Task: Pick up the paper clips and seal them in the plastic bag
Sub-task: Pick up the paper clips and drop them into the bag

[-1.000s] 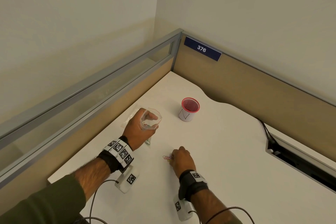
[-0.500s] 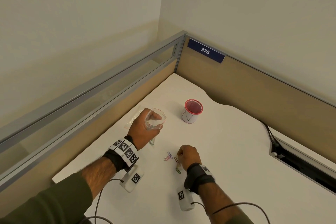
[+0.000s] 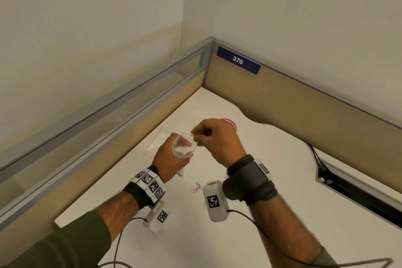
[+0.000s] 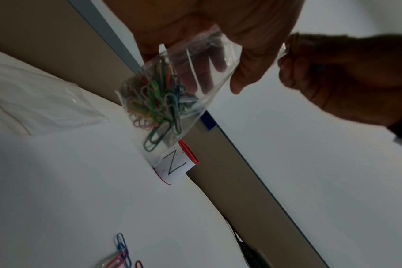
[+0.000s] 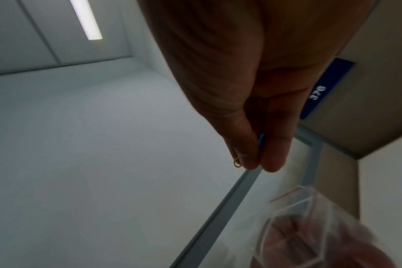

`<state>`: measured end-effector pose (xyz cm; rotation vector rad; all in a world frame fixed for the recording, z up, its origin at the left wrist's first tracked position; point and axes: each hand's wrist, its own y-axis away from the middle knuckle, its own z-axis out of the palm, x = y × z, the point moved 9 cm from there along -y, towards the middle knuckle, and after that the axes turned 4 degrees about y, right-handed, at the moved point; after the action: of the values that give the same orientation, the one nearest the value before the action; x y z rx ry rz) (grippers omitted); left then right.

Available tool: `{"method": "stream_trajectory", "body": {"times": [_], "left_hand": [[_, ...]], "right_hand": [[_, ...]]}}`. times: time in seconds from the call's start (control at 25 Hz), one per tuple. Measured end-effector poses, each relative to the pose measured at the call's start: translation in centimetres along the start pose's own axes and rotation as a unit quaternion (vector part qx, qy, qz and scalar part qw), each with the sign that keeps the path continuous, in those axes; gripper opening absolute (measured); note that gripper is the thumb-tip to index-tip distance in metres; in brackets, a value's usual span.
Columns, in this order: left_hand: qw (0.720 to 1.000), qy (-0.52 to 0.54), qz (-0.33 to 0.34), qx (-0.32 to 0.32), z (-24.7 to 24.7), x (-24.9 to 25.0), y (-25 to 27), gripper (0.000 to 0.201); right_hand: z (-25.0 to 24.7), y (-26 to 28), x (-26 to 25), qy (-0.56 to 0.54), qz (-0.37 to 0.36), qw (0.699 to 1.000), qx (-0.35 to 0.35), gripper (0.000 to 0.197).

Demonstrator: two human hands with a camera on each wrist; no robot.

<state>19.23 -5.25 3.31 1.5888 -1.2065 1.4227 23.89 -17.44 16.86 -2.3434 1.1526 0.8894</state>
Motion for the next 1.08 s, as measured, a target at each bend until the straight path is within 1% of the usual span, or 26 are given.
{"method": "stream_trajectory", "body": {"times": [0.12,0.2,0.28,0.4,0.48,0.52,0.56,0.6,0.68,0.72,0.76,0.8,0.88,1.0,1.08], "left_hand": [[0.999,-0.039,0.0,-0.007,0.4,0.0,-0.3,0.036],[0.999,-0.03,-0.009,-0.007,0.6,0.0,-0.4,0.035],[1.0,-0.018,-0.004,0.0,0.2,0.2,-0.3,0.033],[1.0,-0.01,0.015,0.005,-0.3,0.7,0.2,0.032],[1.0,-0.003,0.012,0.005,-0.5,0.7,0.4,0.03],[1.0,0.008,0.011,0.005,-0.5,0.6,0.5,0.03],[1.0,0.018,0.008,0.007,-0.6,0.5,0.5,0.029],[1.0,0.024,0.004,0.009,-0.7,0.4,0.5,0.029],[0.999,0.03,-0.001,0.015,-0.8,0.4,0.5,0.03],[0.999,0.033,-0.006,0.015,-0.8,0.2,0.5,0.03],[0.999,0.034,-0.01,0.016,-0.9,0.1,0.4,0.03],[0.999,0.035,-0.011,0.017,-0.9,0.1,0.4,0.031],[0.999,0.038,-0.011,0.016,-1.0,0.1,0.4,0.031],[0.999,0.037,-0.015,0.013,-0.9,-0.1,0.4,0.031],[0.999,0.033,-0.015,0.013,-1.0,-0.2,0.4,0.031]], "right_hand": [[1.6,-0.6,-2.2,0.091,-0.023,0.995,-0.027,0.015],[2.1,-0.5,-2.2,0.124,-0.019,0.992,-0.028,0.017],[1.5,-0.2,-1.9,0.101,-0.014,0.995,0.006,0.017],[-0.6,0.7,-0.2,0.006,0.002,0.997,0.078,0.017],[-1.1,1.4,3.0,-0.032,0.033,0.994,0.096,0.016],[-0.7,1.7,5.1,-0.022,0.054,0.994,0.089,0.015],[0.4,2.2,7.8,0.011,0.08,0.995,0.062,0.015],[2.3,2.9,10.6,0.064,0.112,0.992,0.015,0.019],[6.9,5.8,15.8,0.157,0.183,0.964,-0.11,0.043],[8.9,7.6,17.7,0.178,0.211,0.948,-0.156,0.054],[10.6,9.2,18.9,0.193,0.234,0.935,-0.184,0.059],[11.7,10.4,19.5,0.204,0.247,0.927,-0.193,0.059],[13.1,11.2,20.2,0.206,0.273,0.924,-0.174,0.05],[13.9,9.8,20.6,0.177,0.317,0.924,-0.116,0.033],[14.5,8.5,20.5,0.131,0.322,0.934,-0.085,0.024]]}}
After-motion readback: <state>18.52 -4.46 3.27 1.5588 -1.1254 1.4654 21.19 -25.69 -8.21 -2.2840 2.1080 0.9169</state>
